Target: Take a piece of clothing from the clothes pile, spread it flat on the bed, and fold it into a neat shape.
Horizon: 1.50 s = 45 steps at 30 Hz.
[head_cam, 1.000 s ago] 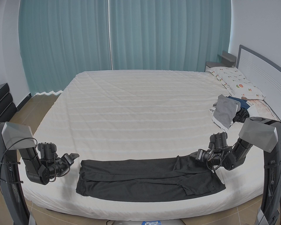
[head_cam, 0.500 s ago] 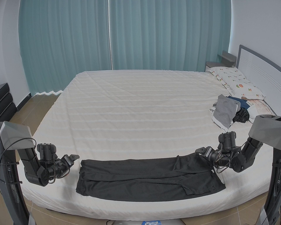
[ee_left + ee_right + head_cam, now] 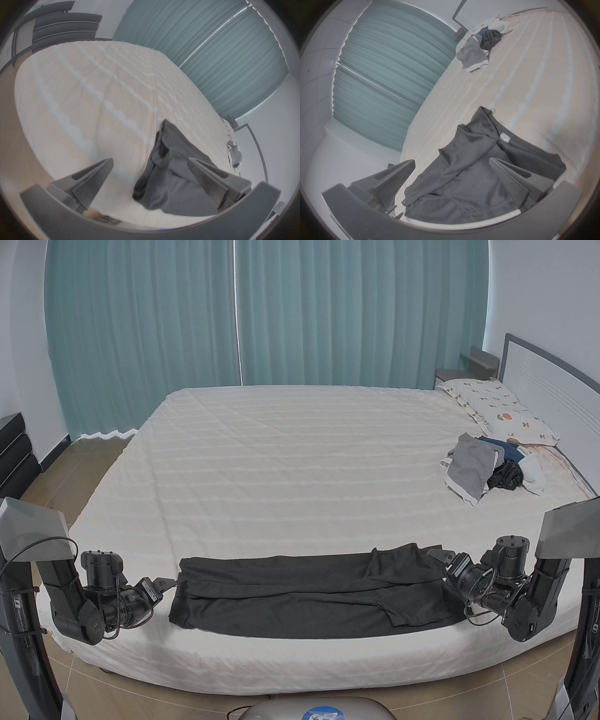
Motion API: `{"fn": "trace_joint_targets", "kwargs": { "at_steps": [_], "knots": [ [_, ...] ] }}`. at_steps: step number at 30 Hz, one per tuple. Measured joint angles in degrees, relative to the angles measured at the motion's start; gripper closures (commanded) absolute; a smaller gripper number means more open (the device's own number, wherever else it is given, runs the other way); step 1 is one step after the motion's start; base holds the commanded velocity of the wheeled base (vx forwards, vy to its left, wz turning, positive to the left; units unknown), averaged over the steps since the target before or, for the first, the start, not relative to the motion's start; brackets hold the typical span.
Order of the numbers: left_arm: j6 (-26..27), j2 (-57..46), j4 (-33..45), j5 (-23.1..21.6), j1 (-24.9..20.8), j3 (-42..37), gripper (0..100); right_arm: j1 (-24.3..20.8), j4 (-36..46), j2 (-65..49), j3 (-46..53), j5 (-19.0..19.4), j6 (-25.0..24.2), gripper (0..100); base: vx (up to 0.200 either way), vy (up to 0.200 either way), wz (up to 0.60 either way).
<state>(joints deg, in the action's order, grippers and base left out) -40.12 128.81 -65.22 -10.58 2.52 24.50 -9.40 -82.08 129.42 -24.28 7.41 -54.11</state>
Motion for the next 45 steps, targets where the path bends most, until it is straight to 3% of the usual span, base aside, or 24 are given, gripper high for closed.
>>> {"fn": "trace_joint_targets", "kwargs": {
  "at_steps": [6,21,22,34,45],
  "knots": [
    [0.5,0.0,0.0,-1.2,-1.5,-1.4,0,0.5,-6.5,4.6,3.2,2.3,-3.8,0,0.0,0.0,0.0],
    [0.9,3.3,-3.5,1.9,-5.5,-0.7,0,0.4,-6.9,7.8,4.0,2.2,-4.1,0,0.0,0.0,0.0],
    [0.9,3.7,-3.8,2.1,-5.6,-0.5,100,0.4,-6.9,7.9,4.0,2.1,-4.0,0,0.0,0.0,0.0],
    [1.2,5.3,-3.8,5.0,-6.0,-0.6,100,0.1,-6.9,8.4,4.1,2.1,-3.9,0,0.0,0.0,0.0],
    [4.8,6.0,-3.3,9.5,-5.3,-1.4,100,0.2,-6.9,8.4,4.2,2.0,-3.8,0,0.0,0.0,0.0]
  ]
}}
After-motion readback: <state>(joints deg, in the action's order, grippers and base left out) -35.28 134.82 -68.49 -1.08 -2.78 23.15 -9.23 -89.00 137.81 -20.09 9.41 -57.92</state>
